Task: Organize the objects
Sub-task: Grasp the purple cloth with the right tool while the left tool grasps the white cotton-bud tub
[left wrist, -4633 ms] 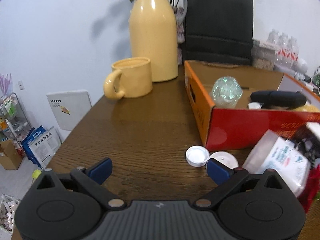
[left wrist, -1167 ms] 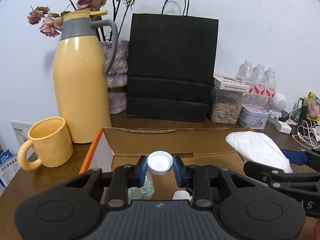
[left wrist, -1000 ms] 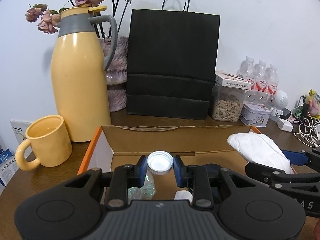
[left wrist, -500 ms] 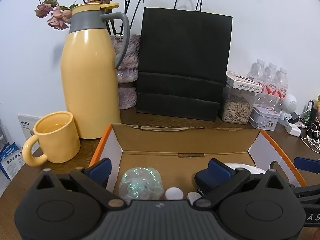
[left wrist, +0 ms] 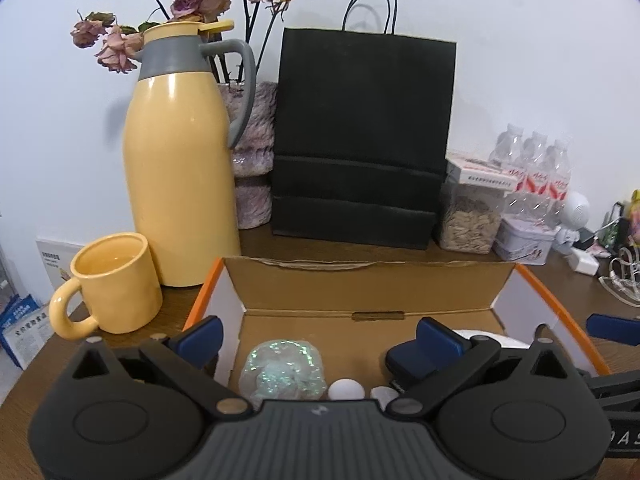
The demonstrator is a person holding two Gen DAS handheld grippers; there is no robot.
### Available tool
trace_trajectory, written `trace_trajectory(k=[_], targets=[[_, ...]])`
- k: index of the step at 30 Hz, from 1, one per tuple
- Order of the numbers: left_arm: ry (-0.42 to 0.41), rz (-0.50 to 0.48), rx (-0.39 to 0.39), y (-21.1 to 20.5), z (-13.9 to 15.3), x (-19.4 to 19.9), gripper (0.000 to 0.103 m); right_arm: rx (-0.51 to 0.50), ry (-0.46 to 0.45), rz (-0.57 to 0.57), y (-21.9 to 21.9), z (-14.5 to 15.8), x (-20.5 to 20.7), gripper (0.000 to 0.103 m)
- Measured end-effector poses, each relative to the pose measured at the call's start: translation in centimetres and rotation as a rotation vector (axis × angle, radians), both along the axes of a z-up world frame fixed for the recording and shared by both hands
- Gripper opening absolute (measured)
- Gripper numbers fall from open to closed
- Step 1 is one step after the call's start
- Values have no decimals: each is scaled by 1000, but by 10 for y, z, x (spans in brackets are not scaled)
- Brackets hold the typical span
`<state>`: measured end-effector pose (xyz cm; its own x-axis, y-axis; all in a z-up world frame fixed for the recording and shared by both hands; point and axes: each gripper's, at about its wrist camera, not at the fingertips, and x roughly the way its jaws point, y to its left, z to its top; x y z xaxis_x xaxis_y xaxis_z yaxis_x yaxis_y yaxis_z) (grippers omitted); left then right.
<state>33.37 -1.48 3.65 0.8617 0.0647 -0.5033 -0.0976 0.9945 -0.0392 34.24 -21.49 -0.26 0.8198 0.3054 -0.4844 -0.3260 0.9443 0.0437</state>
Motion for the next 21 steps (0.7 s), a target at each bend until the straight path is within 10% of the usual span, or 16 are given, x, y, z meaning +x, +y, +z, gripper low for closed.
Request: trace_trajectory(k=[21], targets=[[-161, -68, -23, 4, 12, -80, 103, -14, -108, 20, -6, 17, -67, 103]])
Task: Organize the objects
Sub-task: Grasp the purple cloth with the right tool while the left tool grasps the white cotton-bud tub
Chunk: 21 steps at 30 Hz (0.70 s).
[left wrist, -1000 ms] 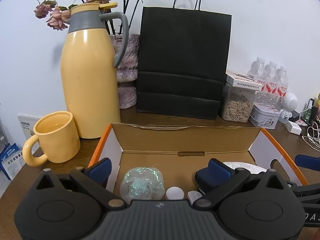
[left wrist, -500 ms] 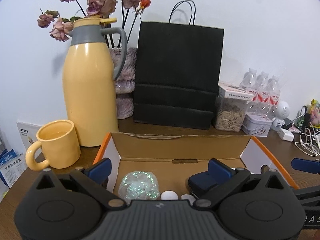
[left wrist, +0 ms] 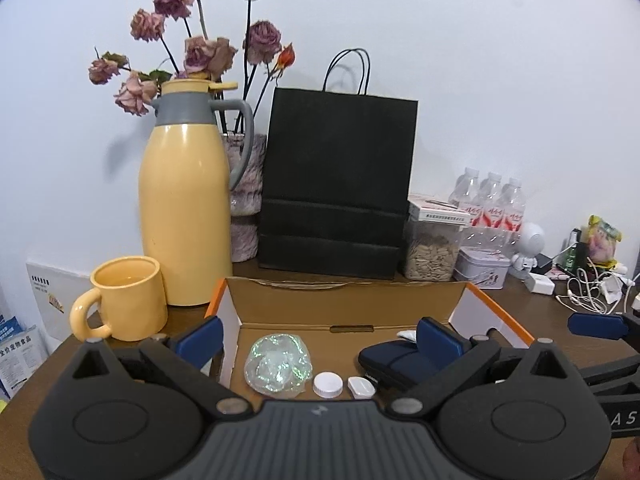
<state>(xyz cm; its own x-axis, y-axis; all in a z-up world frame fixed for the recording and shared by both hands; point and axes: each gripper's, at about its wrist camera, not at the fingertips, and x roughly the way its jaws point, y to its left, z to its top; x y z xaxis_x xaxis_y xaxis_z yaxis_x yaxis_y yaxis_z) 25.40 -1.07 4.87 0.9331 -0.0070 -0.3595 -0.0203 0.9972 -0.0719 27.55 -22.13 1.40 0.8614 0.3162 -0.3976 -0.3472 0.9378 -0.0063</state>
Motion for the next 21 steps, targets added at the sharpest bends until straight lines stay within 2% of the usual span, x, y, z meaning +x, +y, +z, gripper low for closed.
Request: trace_trajectory(k=[13, 21], targets=[[26, 11, -10, 6, -17, -56, 103, 8, -19, 7, -5, -12, -60, 103], [94, 22, -8, 14, -33, -83, 103, -2, 15, 0, -11, -28, -92, 103]])
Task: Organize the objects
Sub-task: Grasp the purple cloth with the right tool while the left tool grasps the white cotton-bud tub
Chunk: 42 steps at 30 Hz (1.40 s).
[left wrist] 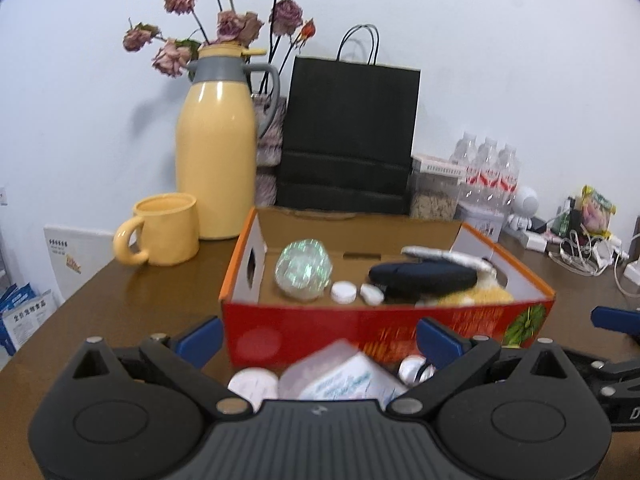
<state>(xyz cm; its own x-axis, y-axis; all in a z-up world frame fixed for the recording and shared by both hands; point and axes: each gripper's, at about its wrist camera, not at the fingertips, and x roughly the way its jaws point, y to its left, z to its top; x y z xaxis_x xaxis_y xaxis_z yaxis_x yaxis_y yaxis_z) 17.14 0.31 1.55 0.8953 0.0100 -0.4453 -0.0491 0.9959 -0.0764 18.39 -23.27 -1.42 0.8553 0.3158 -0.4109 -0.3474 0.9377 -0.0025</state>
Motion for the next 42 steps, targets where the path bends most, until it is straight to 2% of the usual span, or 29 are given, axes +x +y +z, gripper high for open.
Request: trace_trajectory(k=[8, 17, 26, 35, 37, 39, 42], targets=[[52, 3, 18, 1, -10, -26, 103, -10, 36, 0, -2, -9, -25, 103], [118, 1, 19, -4, -14, -28, 103, -8, 70, -20, -10, -17, -37, 103], [211, 52, -5, -13, -23, 6, 103, 12, 111, -42, -24, -24, -16, 103], [269, 66, -94, -19, -31, 30, 103, 50, 201, -16, -23, -36, 26, 103], [276, 61, -105, -21, -34, 31, 99, 69, 225, -15, -23, -41, 31, 103], [285, 38, -118, -22, -37, 31, 86, 88, 242, -11, -25, -45, 35, 103], [279, 28, -117, -22, -37, 26, 83, 98, 234, -5, -25, -47, 33, 102]])
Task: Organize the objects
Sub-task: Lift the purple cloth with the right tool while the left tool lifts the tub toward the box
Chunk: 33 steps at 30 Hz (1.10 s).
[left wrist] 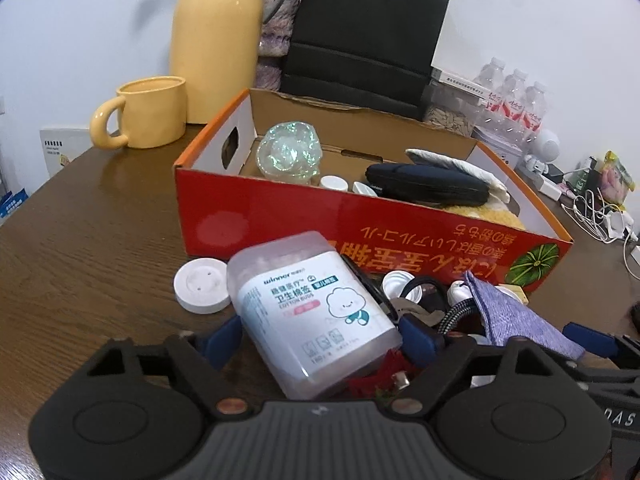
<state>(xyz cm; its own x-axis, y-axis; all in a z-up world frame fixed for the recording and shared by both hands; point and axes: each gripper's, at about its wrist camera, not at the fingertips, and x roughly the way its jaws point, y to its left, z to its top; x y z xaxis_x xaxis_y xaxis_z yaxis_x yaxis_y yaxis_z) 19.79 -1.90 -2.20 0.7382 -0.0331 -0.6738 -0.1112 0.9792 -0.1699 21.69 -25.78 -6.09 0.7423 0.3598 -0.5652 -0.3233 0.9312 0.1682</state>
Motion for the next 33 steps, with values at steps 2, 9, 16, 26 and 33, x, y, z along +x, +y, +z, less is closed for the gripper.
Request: trace_trajectory(k=[2, 9, 16, 26, 33], targets=[[-8, -9, 4, 1, 1, -4, 78, 12, -17, 12, 0, 2, -3, 95], [-22, -33, 17, 6, 1, -14, 73, 30, -23, 43, -1, 1, -10, 53], [-29, -42, 18, 10, 1, -21, 71, 63, -103, 20, -8, 6, -26, 46], [-31, -50, 23, 13, 1, -27, 71, 95, -97, 22, -13, 6, -34, 24], [-43, -56, 51, 11, 2, -33, 69, 105, -164, 3, -17, 15, -48, 14]])
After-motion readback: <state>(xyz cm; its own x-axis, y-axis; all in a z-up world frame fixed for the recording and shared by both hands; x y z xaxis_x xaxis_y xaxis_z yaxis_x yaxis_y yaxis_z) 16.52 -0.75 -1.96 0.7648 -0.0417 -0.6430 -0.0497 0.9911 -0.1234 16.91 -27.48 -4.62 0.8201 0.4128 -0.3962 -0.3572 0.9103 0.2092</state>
